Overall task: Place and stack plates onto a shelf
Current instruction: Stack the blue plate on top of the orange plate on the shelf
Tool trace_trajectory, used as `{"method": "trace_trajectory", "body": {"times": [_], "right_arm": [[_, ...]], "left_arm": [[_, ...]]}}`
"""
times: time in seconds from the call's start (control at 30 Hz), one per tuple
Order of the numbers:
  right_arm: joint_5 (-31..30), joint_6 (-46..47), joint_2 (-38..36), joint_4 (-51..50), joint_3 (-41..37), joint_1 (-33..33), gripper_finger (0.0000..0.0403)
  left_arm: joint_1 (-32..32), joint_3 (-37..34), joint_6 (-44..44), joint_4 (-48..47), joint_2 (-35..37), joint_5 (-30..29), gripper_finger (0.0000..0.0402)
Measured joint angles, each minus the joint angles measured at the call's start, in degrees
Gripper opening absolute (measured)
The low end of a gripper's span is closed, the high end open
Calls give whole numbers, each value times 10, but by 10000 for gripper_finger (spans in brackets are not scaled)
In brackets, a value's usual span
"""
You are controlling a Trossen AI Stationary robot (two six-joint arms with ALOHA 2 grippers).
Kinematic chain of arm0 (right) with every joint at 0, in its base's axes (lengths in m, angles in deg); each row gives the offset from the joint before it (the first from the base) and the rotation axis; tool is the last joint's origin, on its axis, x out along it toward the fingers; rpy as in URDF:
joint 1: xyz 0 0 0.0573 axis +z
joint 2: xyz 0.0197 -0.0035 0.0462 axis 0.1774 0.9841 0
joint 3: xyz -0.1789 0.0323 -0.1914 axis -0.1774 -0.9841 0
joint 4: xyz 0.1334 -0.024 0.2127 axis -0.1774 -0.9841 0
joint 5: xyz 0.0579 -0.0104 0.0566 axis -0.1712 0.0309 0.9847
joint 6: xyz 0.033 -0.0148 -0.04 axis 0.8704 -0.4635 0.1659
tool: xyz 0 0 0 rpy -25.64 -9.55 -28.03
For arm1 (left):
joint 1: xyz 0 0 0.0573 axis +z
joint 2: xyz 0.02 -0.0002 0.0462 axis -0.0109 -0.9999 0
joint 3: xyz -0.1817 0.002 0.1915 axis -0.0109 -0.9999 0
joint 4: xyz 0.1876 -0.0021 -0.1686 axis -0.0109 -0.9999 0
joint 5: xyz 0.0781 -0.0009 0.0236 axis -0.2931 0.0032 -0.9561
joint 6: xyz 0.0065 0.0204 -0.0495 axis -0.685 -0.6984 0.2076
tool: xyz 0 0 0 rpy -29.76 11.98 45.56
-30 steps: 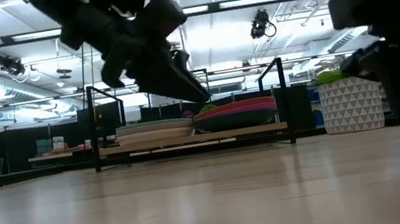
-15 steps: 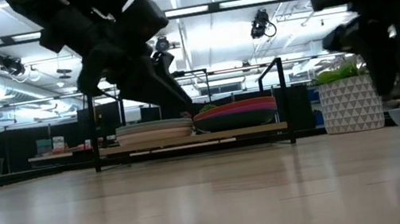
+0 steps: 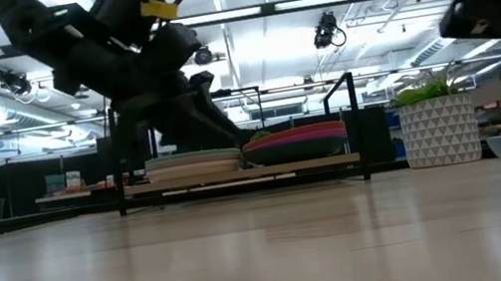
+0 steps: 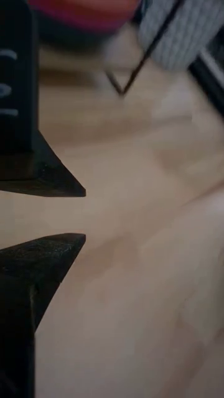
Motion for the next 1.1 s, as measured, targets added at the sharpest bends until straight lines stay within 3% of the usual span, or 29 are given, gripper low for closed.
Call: {"method": "trace_trajectory", "body": {"times": [0.17,0.5,1.1], "right_arm": [[-18,-5,73,25,67,26,132],[2,-9,201,-60,220,67,132],[23,197,342,-273,405,103,174]], "left_arm": [[31,-3,3,24,0,4,111],[81,-3,66,29,0,4,111],[103,-3,105,4,0,4,111]]}}
